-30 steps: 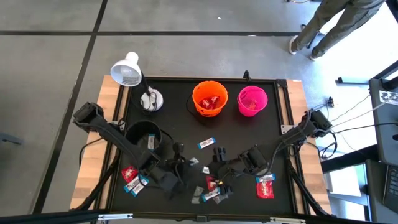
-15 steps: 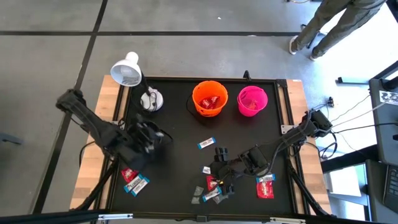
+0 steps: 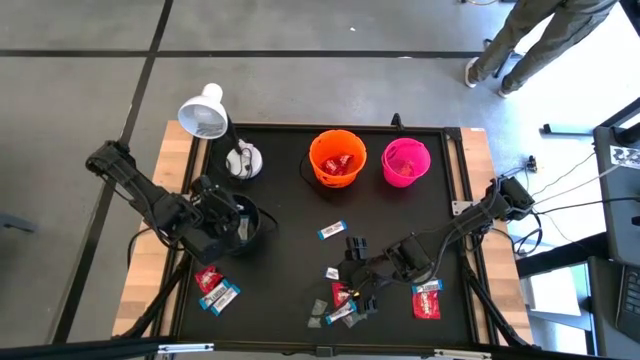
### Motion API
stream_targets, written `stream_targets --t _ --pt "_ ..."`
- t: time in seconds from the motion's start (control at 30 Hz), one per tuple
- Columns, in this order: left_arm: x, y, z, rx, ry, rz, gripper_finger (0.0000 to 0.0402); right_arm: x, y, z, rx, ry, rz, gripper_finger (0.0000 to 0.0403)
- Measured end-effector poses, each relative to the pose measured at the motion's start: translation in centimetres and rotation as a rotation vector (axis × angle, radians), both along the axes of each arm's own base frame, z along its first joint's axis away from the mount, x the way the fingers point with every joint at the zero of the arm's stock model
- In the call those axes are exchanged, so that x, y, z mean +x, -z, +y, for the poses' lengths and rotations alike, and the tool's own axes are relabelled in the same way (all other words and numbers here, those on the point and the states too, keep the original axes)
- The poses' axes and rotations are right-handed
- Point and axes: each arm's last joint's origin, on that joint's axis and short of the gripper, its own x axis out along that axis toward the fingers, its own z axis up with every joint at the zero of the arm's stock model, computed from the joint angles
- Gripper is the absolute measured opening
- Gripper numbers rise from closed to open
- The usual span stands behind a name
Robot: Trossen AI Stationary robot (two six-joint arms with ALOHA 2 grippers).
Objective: Sort candy
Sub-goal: Put the white candy into the black bucket, then put the green candy into the pink bucket
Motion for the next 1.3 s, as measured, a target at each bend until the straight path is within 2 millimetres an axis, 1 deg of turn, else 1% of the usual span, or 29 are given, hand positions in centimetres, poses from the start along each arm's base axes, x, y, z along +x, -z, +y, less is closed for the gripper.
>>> stream_targets --t 0.23,0.37,0.47,0.57,0.63,0.7,0.8,0.87,0.93,1.03,1.13,1.2,1.3 --pt "0.0 0.0 0.0 -0.013 -0.014 -0.003 0.0097 -0.2 0.1 -0.1 -0.011 0.001 0.02 0.0253" --pt "0.0 0.0 0.0 -0.001 -0.023 -0.021 0.013 -0.2 0.2 -0.1 -0.017 0.0 0.031 0.0253" --pt "0.0 0.0 0.0 -0.001 -0.022 -0.021 0.0145 -0.9 0.5 -0.5 -0.04 0.002 0.1 0.0253" --pt "-0.1 0.0 -0.1 -0.004 -0.014 -0.023 0.015 -2.0 0.5 -1.1 -0.041 0.068 0.204 0.0253" --pt "-0.2 -0.1 -0.6 0.016 0.005 -0.062 0.0151 -3.0 0.3 -1.6 -0.051 0.12 0.275 0.0253" --pt "-0.3 -0.3 -1.3 0.065 0.049 -0.135 0.0151 -4.3 0.1 -1.7 -0.07 0.158 0.333 0.0253" --pt "-0.4 -0.8 -2.8 0.13 0.133 -0.278 0.0151 -6.0 -0.5 -1.3 -0.104 0.182 0.366 0.0253" --pt "-0.7 -1.2 -3.9 0.17 0.185 -0.364 0.0151 -7.0 -0.9 -0.8 -0.122 0.203 0.358 0.0253" --pt "-0.9 -1.3 -4.8 0.196 0.22 -0.423 0.0151 -7.8 -1.3 -0.1 -0.144 0.228 0.306 0.0253" --pt "-0.6 -1.0 -6.1 0.187 0.252 -0.44 0.0151 -9.0 -1.6 1.3 -0.19 0.248 0.218 0.0253" --pt "0.2 -0.3 -7.7 0.173 0.289 -0.438 0.0151 -10.2 -1.7 2.5 -0.236 0.252 0.15 0.0253" --pt "0.9 0.2 -8.9 0.162 0.326 -0.431 0.0151 -11.1 -1.7 3.1 -0.256 0.244 0.145 0.0253" --pt "2.0 0.6 -10.3 0.121 0.391 -0.413 0.0151 -12.2 -1.5 3.5 -0.268 0.228 0.193 0.0253"
